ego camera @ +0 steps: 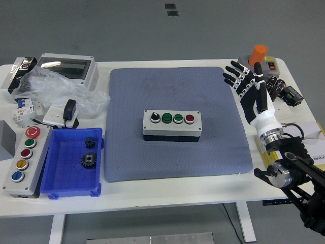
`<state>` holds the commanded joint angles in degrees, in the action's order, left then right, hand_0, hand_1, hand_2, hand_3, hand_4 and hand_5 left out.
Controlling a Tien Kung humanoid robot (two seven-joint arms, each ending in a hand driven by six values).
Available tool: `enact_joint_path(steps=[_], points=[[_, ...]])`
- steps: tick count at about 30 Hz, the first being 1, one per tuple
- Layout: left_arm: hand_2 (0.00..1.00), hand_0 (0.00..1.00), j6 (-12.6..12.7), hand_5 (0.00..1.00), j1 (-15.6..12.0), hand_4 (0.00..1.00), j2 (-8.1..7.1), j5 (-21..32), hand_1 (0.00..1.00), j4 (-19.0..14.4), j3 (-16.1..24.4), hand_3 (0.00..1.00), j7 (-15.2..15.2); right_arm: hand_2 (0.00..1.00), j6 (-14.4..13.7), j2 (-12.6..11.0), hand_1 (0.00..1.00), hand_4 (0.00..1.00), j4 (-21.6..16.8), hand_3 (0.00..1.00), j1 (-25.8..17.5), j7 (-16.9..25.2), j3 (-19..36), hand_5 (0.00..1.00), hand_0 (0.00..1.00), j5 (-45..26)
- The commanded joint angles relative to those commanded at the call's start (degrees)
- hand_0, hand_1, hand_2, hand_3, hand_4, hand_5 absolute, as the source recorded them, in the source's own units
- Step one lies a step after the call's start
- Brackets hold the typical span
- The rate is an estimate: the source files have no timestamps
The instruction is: Pick up the button,place it on the desk,press the button,press the button
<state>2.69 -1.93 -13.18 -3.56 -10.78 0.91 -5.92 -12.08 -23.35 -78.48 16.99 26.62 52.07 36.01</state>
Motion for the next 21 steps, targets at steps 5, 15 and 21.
enact_joint_path(steps=[5,15,21], points=[[0.653,0.683,0.1,0.472,0.0,0.636,0.03,-0.3,0.7,0.0,0.4,0.652,-0.1,0.806,-0.1,0.1,0.792,0.998,0.1,0.807,0.6,-0.2,-0.6,0.998,0.865,0.2],[0.655,0.683,0.1,0.484,0.1,0.649,0.23,-0.6,0.699,-0.1,0.7,0.655,-0.1,0.805,-0.1,-0.1,0.788,0.998,0.4,0.806,1.1,0.1,-1.1,0.998,0.862,-0.3],[0.655,0.682,0.1,0.486,0.1,0.65,0.29,-0.7,0.699,0.0,0.8,0.657,-0.2,0.805,-0.1,0.0,0.788,0.998,0.6,0.805,1.4,0.5,-1.0,0.998,0.859,-0.7]])
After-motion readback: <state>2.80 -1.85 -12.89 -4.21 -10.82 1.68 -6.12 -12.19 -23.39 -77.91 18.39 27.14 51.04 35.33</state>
